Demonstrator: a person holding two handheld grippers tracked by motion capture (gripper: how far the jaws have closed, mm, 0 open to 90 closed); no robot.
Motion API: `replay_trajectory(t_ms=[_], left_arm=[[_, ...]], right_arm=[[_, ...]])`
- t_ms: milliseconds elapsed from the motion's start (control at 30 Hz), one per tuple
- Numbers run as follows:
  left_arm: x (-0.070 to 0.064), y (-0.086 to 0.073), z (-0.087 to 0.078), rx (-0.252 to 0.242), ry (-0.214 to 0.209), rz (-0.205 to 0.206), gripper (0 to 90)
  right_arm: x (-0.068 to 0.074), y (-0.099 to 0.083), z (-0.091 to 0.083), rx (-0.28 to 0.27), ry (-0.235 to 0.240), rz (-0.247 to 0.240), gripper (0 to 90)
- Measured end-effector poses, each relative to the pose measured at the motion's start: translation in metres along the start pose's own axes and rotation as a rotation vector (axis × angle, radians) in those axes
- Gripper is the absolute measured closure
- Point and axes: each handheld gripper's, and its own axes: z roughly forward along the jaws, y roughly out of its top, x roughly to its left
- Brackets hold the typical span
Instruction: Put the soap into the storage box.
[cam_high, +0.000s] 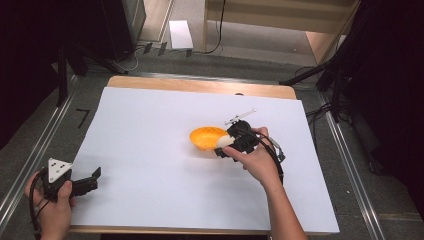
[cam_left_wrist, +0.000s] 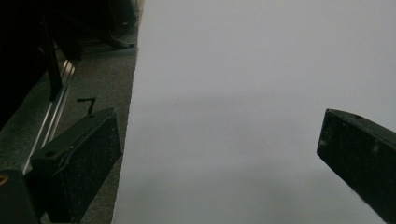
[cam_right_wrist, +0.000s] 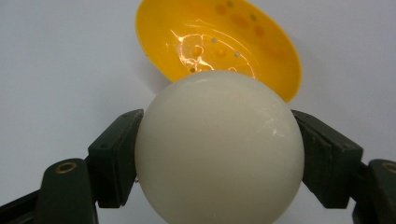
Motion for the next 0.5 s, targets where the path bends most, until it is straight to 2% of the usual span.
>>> replay_trajectory(t_ms=[500], left_arm=[[0.000, 0.000, 0.000, -0.001, -0.002, -0.003, 0.3]], right_arm=[[0.008, 0.024, 0.008, -0.013, 0.017, 0.001, 24.1]])
